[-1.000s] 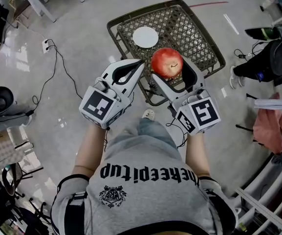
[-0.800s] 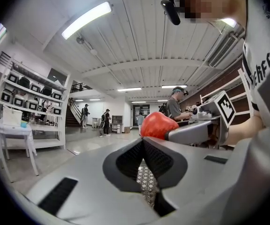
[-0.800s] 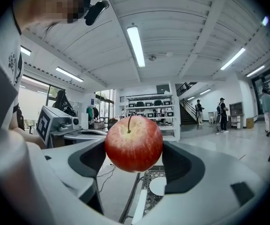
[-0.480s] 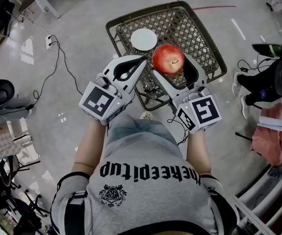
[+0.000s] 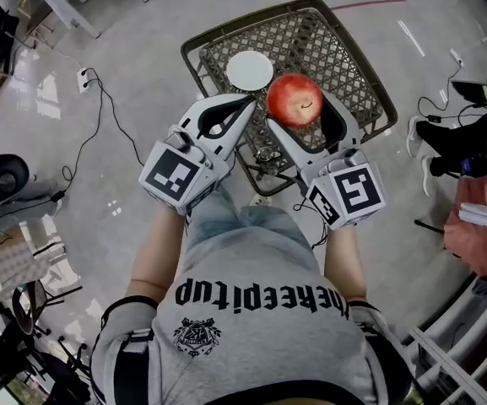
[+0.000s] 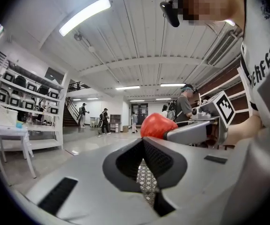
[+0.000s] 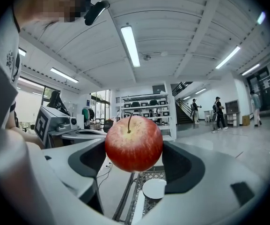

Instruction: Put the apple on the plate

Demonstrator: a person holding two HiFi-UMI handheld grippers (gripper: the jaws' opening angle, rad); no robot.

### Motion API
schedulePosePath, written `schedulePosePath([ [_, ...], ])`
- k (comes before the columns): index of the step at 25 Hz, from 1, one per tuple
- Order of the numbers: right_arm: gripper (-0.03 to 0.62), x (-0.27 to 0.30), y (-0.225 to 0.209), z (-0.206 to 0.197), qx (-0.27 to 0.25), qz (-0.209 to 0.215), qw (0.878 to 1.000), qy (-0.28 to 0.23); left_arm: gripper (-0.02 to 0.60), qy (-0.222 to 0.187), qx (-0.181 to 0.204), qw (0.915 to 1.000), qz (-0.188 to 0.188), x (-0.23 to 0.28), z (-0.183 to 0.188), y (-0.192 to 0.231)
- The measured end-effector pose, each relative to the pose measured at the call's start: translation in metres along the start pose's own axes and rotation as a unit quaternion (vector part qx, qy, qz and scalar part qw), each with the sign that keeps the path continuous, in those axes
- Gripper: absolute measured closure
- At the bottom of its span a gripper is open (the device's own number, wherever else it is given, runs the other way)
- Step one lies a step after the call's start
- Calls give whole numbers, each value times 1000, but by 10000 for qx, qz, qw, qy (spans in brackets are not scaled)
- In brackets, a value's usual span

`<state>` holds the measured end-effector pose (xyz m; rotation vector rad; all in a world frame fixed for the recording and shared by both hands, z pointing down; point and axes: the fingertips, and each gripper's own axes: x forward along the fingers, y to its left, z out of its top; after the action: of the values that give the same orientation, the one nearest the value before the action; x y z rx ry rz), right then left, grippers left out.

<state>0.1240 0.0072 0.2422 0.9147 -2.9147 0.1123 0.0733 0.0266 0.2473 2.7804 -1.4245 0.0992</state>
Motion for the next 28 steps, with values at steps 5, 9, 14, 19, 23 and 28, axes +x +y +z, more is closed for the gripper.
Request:
schedulePosePath([
  [5,204,24,3,-2,102,-277,9996,31,561,145,-48,9994,-296,-1,-2,25],
  [9,204,44,6,-1,162,-548,9983,108,561,187,-111,9981,-571,-3,-3,47],
  [14,204,67,5,-2,290,-875,9957,103,561,258,-83,9958,-874,-4,-7,72],
  [19,204,83,6,-9,413,-1236,9914,125,561,226,-49,9924,-1209,-1,-12,93],
  [23,204,99,7,-12,460,-1440,9884,126,561,301,-72,9895,-1408,-2,-15,108],
  [28,204,113,7,-14,495,-1719,9838,124,561,131,45,9856,-1688,0,-15,125],
])
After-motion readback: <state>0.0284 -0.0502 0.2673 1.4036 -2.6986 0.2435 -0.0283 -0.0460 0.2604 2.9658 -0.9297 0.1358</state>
